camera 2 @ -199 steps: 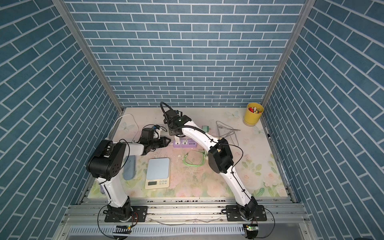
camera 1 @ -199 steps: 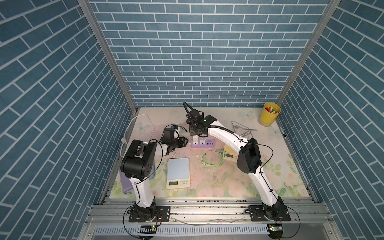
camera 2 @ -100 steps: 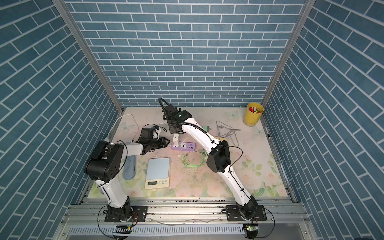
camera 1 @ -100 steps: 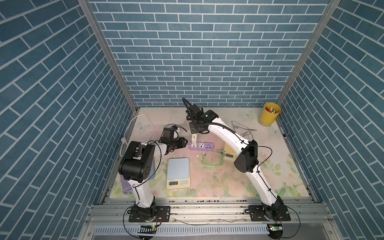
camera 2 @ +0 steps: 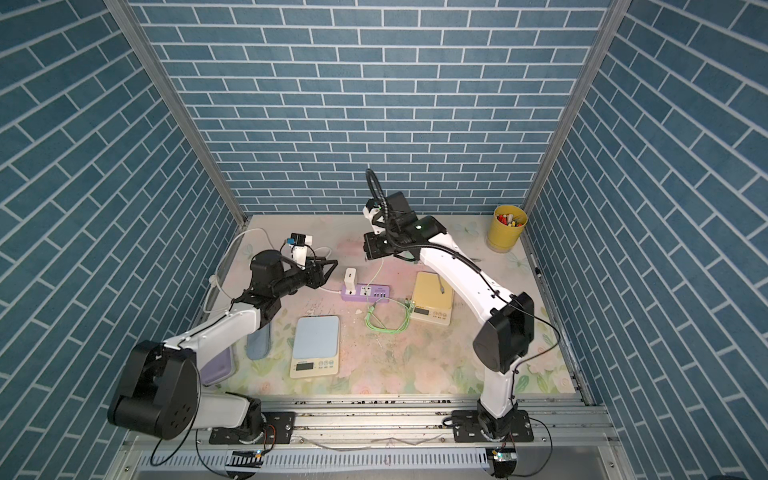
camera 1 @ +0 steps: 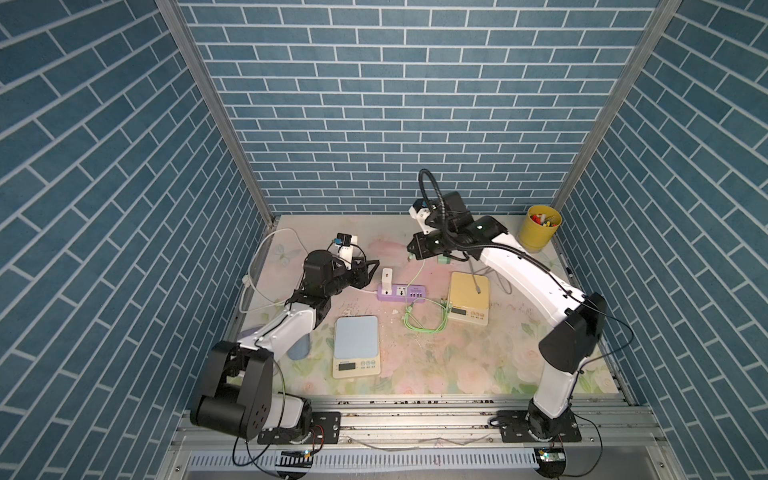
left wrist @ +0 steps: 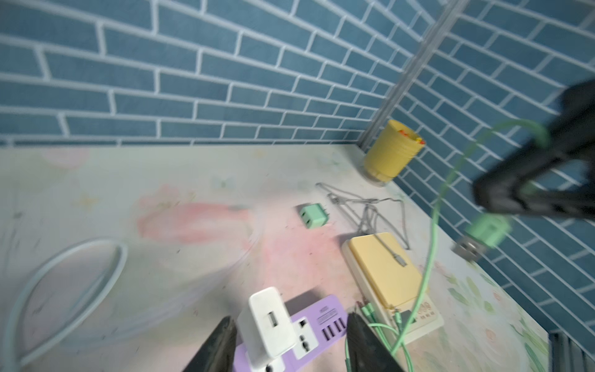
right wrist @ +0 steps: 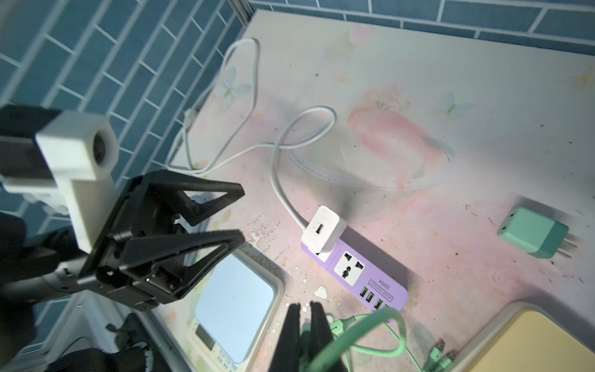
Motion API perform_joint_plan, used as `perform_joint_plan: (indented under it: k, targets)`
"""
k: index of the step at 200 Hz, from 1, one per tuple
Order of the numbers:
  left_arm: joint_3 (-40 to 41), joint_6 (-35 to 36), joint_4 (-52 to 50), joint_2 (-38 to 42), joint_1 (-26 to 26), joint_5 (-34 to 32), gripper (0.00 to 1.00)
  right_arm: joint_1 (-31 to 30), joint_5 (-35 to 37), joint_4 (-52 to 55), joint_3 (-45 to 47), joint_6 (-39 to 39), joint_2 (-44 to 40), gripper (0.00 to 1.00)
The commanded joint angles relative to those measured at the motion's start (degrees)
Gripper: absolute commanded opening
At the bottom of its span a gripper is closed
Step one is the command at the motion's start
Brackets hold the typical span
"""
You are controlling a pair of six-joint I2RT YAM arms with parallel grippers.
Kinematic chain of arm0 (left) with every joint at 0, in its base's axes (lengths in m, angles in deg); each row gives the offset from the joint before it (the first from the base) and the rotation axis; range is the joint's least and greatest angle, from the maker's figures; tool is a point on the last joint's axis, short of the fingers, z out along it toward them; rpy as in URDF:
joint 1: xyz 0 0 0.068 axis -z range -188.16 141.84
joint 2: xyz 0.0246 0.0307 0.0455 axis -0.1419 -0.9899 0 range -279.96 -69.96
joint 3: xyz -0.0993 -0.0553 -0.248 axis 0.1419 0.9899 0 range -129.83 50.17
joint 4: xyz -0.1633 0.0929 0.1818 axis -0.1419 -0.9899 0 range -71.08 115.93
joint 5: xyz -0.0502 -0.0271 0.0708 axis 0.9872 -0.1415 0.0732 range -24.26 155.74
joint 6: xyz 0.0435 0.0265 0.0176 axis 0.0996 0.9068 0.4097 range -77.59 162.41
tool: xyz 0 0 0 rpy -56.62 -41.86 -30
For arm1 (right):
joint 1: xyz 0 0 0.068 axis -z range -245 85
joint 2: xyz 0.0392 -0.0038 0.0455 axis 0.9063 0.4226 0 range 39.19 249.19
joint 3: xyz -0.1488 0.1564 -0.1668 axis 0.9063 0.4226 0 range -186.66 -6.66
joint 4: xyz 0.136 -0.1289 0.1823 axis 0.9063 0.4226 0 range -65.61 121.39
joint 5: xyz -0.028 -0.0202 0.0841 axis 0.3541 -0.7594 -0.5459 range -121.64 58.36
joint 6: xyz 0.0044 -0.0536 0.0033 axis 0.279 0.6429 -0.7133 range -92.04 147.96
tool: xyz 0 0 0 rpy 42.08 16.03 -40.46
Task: Charge the electronic scale
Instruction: Adjust the charging cable at the center of the board.
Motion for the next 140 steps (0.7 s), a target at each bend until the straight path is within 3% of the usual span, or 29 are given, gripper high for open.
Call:
perform_joint_plan:
  k: [1,26,49,116,140]
  targets:
    - [1.5,4.5,8.9,1.0,2.9,9.7,0.58,0.6,-15.7,-7.3,4.5,3.0,-3.3,0.00]
    - [-4.5,6.6,3.6,0.3,6.5,18.2,0.58,0.9,-22.7,-8.7,7.1,3.7,-5.6,0.00]
    - [-9.8,9.1,-3.2,-0.4,9.7,21.6,0.57,1.0,-27.1,-8.9,8.1,4.2,-6.2,0.00]
    - [-13.5,9.4,-9.3,-0.1,10.2,26.0,0.45,2.1,-29.1,-9.5,10.8,5.6,-8.8,0.00]
    - [-14.5,7.8,-9.9,-0.7,10.2,28.7,0.32,2.7,-30.5,-9.5,11.0,5.9,-8.8,0.00]
